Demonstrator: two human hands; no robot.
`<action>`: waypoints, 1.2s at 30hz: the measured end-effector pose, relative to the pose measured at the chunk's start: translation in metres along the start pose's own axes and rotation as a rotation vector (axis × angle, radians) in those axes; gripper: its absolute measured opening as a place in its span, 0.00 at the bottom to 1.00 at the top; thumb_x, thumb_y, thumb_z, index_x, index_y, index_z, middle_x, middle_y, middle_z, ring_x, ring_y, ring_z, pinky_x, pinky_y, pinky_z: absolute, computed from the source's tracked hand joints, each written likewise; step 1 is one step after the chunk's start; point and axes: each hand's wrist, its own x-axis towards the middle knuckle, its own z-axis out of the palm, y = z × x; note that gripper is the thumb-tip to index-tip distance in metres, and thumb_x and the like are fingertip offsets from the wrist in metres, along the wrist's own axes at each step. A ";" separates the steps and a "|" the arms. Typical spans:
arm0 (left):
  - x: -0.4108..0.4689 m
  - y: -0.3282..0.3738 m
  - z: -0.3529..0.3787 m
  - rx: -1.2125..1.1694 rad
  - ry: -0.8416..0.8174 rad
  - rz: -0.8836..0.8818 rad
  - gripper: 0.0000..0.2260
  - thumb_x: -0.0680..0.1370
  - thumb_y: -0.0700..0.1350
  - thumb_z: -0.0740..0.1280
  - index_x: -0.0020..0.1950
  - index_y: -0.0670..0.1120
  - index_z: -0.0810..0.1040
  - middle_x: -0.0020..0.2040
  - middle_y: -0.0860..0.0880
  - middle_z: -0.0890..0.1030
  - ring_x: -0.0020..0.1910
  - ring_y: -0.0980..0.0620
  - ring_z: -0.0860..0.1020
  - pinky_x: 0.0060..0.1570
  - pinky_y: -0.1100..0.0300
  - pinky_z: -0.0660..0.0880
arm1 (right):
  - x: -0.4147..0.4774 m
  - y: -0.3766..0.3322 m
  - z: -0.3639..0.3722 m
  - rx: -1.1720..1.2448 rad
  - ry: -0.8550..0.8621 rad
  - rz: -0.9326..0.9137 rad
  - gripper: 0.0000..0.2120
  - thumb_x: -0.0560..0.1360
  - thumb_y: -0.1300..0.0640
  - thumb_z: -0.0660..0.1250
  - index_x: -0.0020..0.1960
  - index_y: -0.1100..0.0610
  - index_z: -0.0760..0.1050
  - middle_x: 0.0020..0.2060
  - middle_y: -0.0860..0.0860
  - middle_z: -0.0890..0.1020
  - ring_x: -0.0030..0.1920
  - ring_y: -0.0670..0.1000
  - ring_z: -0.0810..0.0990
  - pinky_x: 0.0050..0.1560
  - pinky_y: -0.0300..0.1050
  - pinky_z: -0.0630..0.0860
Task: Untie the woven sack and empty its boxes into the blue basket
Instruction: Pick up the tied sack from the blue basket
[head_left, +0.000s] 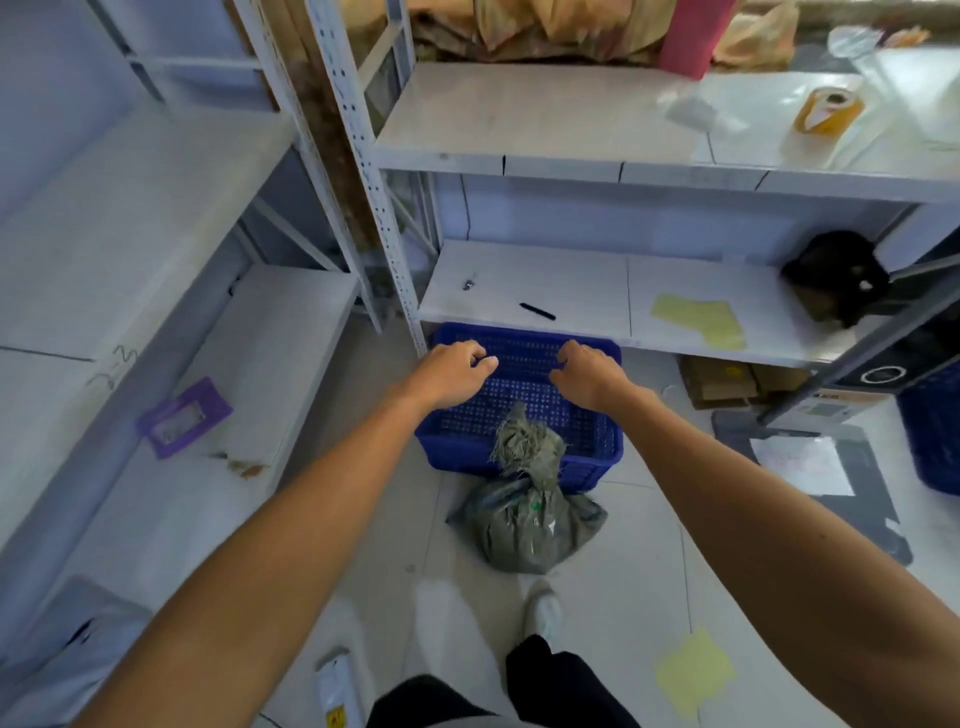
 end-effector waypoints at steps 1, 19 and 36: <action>0.011 0.002 0.000 -0.008 -0.001 -0.008 0.24 0.82 0.60 0.58 0.72 0.47 0.73 0.68 0.46 0.78 0.66 0.45 0.75 0.63 0.50 0.73 | 0.011 0.004 -0.002 0.006 -0.005 -0.001 0.19 0.80 0.51 0.60 0.67 0.61 0.69 0.60 0.59 0.78 0.54 0.60 0.77 0.47 0.49 0.70; 0.224 -0.025 -0.003 -0.177 -0.163 0.008 0.21 0.83 0.58 0.58 0.69 0.48 0.76 0.66 0.50 0.79 0.65 0.48 0.76 0.63 0.52 0.72 | 0.169 0.044 -0.005 0.033 -0.082 0.211 0.16 0.79 0.50 0.59 0.61 0.58 0.72 0.55 0.56 0.77 0.50 0.57 0.77 0.50 0.52 0.76; 0.421 -0.103 0.110 -0.333 -0.134 -0.148 0.17 0.84 0.57 0.55 0.67 0.53 0.77 0.62 0.58 0.78 0.62 0.55 0.76 0.64 0.56 0.71 | 0.391 0.119 0.110 0.139 -0.151 0.181 0.12 0.81 0.52 0.58 0.59 0.58 0.71 0.50 0.52 0.73 0.47 0.55 0.73 0.45 0.47 0.68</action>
